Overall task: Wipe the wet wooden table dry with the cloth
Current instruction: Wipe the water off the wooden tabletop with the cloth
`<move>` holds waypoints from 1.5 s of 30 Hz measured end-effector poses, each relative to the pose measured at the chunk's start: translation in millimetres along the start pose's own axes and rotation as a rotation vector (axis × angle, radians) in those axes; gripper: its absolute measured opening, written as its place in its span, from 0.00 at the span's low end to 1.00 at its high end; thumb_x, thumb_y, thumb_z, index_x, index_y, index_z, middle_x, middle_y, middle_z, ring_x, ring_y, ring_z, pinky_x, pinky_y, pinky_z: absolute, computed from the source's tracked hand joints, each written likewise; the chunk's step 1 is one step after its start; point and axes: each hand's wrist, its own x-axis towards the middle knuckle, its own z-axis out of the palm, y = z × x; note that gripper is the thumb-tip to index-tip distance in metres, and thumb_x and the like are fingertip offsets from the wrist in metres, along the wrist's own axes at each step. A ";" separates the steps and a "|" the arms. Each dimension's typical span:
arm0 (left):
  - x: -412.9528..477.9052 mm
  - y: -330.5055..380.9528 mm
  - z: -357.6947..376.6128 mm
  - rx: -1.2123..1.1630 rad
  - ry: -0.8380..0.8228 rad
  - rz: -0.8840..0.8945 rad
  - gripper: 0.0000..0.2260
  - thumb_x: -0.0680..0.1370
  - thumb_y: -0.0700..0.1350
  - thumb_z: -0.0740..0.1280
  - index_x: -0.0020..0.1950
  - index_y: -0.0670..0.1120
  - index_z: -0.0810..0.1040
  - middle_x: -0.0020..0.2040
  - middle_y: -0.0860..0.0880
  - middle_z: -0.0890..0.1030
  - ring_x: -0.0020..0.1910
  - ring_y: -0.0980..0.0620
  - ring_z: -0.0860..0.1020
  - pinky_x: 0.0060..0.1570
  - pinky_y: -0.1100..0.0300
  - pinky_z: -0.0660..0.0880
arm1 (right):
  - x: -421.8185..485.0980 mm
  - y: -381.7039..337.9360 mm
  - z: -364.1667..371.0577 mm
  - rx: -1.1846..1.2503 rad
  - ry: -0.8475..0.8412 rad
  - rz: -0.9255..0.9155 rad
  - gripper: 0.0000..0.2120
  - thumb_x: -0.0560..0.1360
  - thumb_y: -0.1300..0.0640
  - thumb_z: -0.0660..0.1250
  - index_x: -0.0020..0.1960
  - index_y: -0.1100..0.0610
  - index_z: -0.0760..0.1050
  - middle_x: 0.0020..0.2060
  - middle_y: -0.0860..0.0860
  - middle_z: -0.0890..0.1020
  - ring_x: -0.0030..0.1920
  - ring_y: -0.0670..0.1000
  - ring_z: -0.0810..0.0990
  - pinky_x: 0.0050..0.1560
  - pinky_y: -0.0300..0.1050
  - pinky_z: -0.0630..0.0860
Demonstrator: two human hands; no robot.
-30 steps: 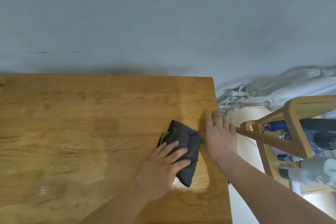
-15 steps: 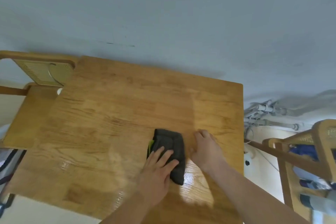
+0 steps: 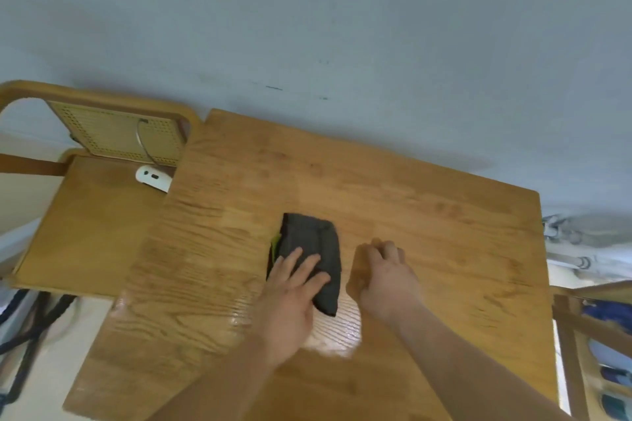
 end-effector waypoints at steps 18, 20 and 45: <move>39.5 -215.7 -104.8 0.096 -0.122 0.353 0.15 0.81 0.47 0.61 0.67 0.58 0.74 0.77 0.59 0.67 0.81 0.55 0.55 0.80 0.48 0.53 | 105.6 -134.7 -50.0 -0.232 -0.027 0.032 0.61 0.64 0.36 0.81 0.82 0.44 0.43 0.81 0.56 0.47 0.81 0.63 0.46 0.71 0.69 0.67; 67.5 -233.3 -117.3 0.041 -0.027 0.123 0.16 0.79 0.46 0.60 0.65 0.57 0.75 0.76 0.57 0.68 0.81 0.52 0.58 0.79 0.42 0.57 | 111.3 -137.9 -48.9 -0.227 -0.060 0.064 0.61 0.63 0.38 0.82 0.82 0.43 0.45 0.81 0.55 0.48 0.81 0.62 0.47 0.66 0.69 0.73; 198.2 -151.0 -95.0 0.005 -0.131 0.336 0.17 0.79 0.45 0.61 0.67 0.54 0.73 0.80 0.57 0.65 0.82 0.51 0.52 0.81 0.49 0.46 | 120.1 -135.1 -54.2 -0.087 -0.072 0.093 0.52 0.62 0.44 0.84 0.76 0.41 0.54 0.78 0.51 0.49 0.79 0.60 0.48 0.54 0.55 0.81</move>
